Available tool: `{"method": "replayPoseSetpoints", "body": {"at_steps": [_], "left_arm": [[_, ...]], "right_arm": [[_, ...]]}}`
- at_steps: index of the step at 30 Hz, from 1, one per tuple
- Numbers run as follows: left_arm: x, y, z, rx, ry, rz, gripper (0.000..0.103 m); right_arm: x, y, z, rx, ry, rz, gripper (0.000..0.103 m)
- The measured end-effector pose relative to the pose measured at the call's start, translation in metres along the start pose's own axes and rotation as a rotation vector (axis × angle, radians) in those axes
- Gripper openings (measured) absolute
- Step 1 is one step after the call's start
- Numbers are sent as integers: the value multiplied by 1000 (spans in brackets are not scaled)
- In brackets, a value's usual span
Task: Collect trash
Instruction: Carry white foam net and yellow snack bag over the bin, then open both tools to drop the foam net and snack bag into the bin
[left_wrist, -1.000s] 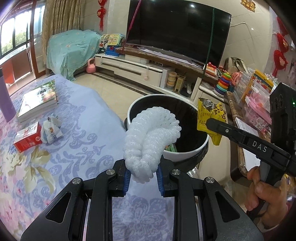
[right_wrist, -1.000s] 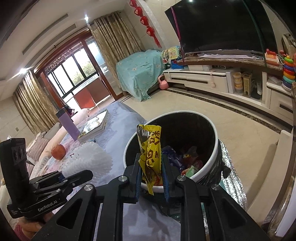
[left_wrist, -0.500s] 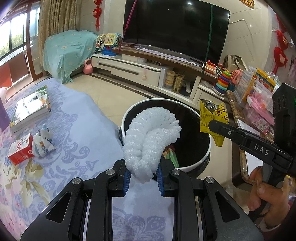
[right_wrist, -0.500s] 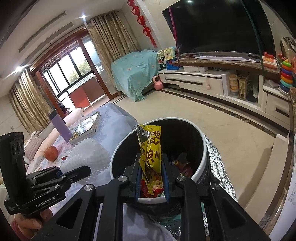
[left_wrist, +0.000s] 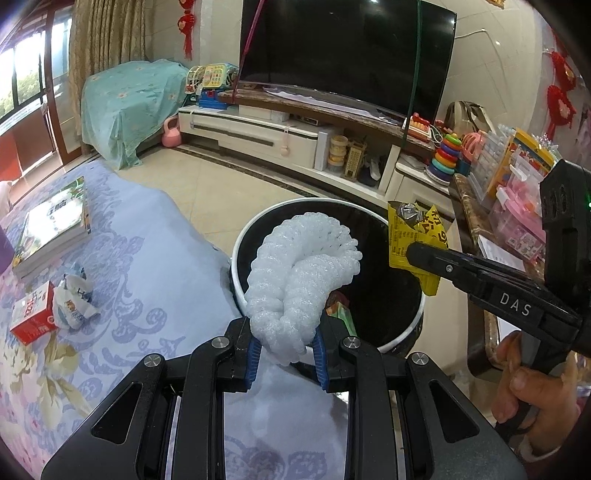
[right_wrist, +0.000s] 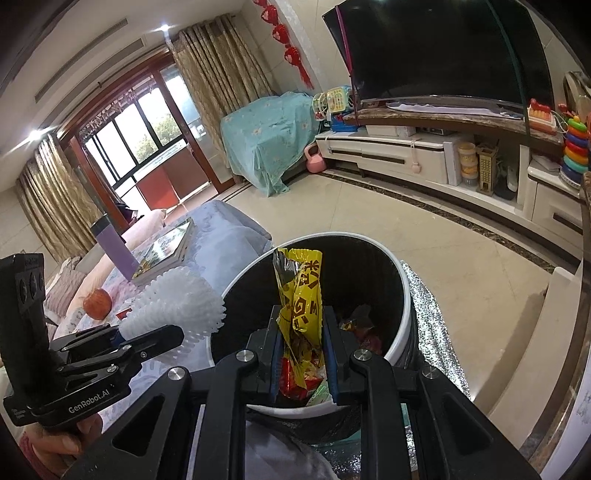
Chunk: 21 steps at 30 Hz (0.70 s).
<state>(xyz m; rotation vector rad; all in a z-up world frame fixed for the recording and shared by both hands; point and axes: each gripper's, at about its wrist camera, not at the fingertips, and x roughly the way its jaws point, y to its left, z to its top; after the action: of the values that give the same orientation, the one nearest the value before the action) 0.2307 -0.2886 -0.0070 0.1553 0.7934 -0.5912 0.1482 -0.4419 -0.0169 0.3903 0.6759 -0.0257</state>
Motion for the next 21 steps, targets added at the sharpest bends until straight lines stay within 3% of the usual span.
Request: {"method": "replayPoseSetpoints", "body": {"at_steps": [20,21], "left_arm": [[28,-6,15,25,38,-16,26],[29,-6,15,25,40,-16,31]], "right_arm": [[16,-12,10,8,29,-18,26],[17,-12,10,10,31,-19,28]]}}
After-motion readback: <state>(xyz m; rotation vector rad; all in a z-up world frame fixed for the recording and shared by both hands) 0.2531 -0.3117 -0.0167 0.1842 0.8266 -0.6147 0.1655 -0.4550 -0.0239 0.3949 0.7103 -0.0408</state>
